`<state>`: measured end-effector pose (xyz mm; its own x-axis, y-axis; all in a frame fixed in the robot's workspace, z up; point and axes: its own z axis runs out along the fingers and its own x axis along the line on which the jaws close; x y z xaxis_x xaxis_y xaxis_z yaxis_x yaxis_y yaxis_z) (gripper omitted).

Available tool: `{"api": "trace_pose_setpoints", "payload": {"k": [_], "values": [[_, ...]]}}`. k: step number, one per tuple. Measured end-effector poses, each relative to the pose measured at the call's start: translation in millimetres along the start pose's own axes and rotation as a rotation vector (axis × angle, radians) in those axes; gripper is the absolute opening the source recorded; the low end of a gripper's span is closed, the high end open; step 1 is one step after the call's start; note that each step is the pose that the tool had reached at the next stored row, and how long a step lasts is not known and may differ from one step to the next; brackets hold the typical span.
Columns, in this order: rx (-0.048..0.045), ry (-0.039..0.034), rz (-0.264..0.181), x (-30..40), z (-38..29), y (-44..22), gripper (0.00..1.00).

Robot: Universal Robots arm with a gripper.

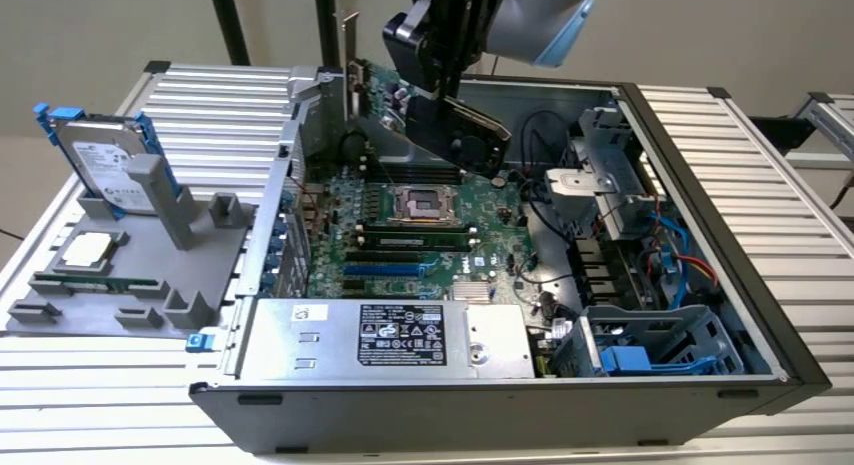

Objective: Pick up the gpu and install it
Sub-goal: 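Insert the gpu into the slot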

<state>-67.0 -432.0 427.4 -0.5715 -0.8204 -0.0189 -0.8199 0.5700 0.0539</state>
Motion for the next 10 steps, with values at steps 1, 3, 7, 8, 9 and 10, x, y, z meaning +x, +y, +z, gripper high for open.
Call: {"api": "trace_pose_setpoints", "payload": {"k": [1,3,7,8,9,10], "values": [[0.0000,0.0001,-0.001,0.0,0.0,0.0,0.00],[-0.0001,0.0002,-0.004,0.0,0.0,0.0,0.00],[-0.0002,0.0004,-0.008,0.0,0.0,0.0,0.00],[-0.0001,0.0006,-0.009,0.0,0.0,0.0,0.00],[-0.0002,0.0006,-0.011,0.0,0.0,0.0,0.00],[-0.0002,0.0007,-0.012,0.0,0.0,0.0,0.00]]}}
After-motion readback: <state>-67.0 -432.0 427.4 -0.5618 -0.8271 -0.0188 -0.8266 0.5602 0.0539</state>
